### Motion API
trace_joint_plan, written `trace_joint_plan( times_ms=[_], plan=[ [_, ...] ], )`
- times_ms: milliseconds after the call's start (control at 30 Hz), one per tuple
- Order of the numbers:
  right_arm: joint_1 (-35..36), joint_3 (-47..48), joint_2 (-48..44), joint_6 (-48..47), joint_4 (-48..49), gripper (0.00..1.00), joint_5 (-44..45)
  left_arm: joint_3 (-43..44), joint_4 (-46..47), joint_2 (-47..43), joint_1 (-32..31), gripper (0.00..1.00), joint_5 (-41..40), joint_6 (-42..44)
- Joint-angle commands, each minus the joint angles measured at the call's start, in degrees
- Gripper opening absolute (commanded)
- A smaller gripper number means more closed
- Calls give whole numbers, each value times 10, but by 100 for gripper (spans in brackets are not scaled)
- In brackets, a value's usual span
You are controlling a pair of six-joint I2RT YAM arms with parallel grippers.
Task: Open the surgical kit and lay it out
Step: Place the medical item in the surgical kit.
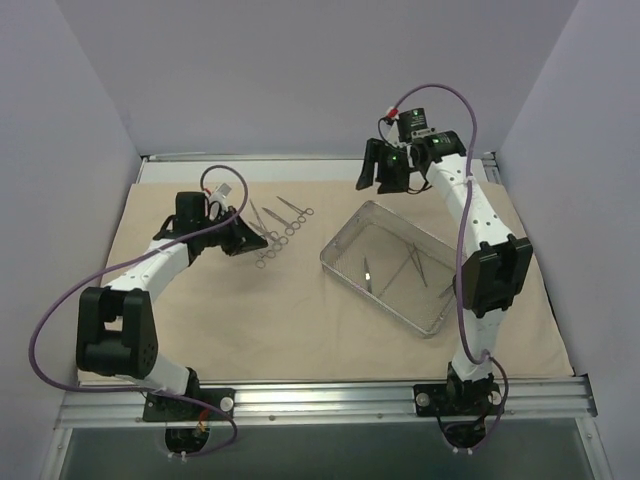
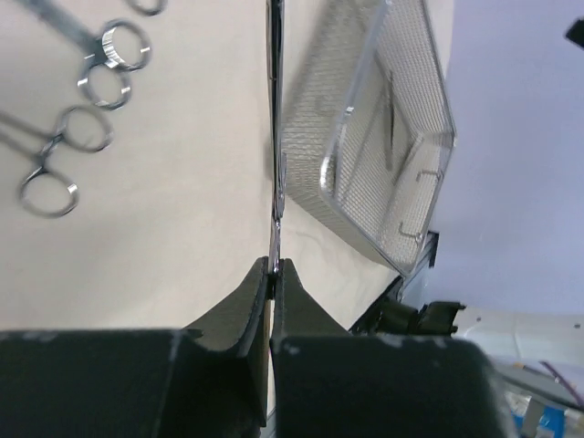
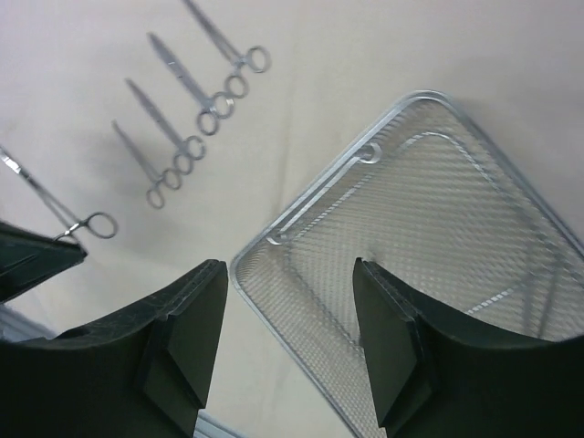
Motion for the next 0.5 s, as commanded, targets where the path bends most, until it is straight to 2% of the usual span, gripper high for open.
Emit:
trace_joint_plan(
  times_ms=[0,200,300,467],
  plan=[
    [-25,-34,-49,1,-27,57,34,-58,55,-49,28,2,-17,-63],
    [-26,-91,-65,1,-23,58,22,-149,169,-53,91,2,-23,-136],
    [-26,-100,-69,-4,-26,58,24,-164,155,-42,118,2,-42,-137],
    [-26,-113,-73,-4,-29,58,22,-186,175,-17,126,2,-59,-135]
  ],
)
